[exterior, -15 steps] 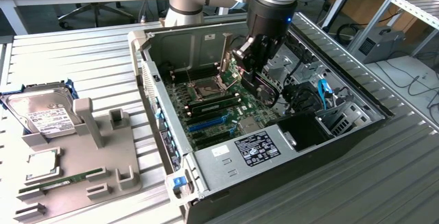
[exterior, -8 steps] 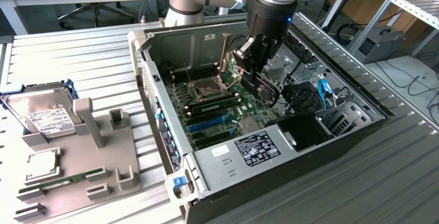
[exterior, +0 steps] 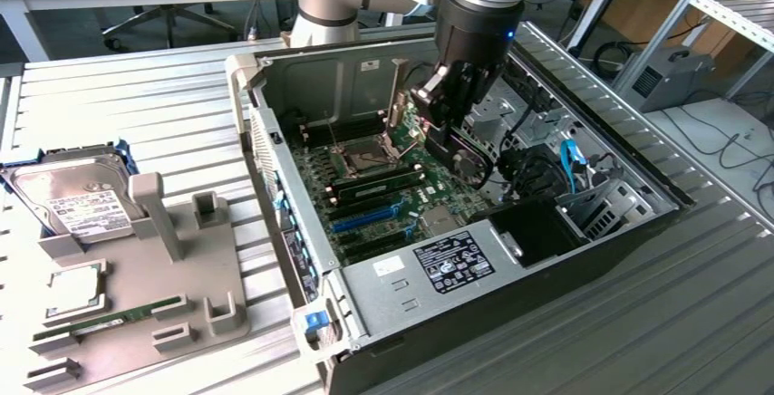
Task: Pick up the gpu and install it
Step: 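Insert the gpu into the slot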
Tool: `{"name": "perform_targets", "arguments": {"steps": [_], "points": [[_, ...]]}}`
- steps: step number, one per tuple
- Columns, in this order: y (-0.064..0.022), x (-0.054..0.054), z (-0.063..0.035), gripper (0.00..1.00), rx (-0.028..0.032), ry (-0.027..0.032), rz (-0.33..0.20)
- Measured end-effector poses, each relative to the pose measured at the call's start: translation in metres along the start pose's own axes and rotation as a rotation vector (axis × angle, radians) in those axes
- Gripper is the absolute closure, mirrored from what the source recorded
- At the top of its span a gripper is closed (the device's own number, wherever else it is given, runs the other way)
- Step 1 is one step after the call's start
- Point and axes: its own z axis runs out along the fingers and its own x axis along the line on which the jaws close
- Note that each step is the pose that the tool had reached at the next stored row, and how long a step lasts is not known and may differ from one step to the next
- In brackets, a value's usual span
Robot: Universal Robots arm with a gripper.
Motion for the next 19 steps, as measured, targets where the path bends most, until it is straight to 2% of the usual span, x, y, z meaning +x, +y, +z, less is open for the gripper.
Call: {"name": "perform_targets", "arguments": {"steps": [19], "points": [[0.0000,0.0000,0.0000,0.74,-0.0006,-0.0008,-0.018]]}}
